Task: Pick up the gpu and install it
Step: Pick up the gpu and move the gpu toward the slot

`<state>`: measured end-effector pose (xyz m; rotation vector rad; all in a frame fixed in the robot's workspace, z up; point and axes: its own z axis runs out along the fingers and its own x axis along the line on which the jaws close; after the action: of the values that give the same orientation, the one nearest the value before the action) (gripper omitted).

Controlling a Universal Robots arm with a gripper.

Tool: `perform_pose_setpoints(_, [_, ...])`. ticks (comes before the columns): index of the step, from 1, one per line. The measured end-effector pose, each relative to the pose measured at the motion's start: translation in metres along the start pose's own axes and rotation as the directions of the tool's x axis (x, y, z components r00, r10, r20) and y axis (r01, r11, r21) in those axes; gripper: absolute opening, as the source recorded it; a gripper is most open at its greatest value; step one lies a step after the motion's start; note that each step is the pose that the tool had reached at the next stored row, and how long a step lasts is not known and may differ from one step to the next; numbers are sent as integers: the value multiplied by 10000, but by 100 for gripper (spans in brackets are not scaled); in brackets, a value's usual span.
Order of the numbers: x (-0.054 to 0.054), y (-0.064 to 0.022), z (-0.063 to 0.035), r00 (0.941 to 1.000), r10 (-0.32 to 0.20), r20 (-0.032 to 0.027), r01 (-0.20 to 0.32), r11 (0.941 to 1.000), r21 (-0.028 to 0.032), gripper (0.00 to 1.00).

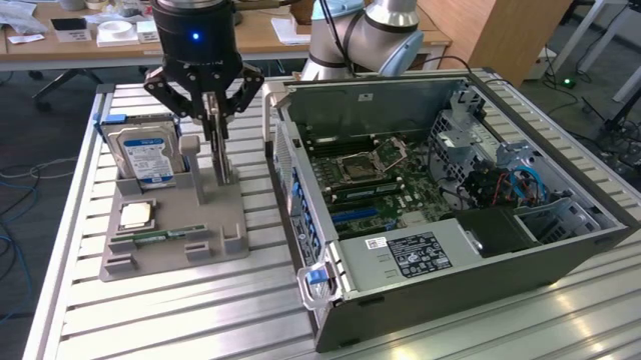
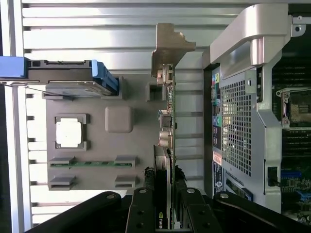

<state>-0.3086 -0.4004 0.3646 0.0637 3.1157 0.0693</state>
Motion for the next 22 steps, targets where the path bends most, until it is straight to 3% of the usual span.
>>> perform_pose_setpoints(13, [-8,16,-351,10000,-1,4,1,10000,1,26])
perform_pose_setpoints(22, [-11,22,-490,10000,-1,12,1,10000,-1,26])
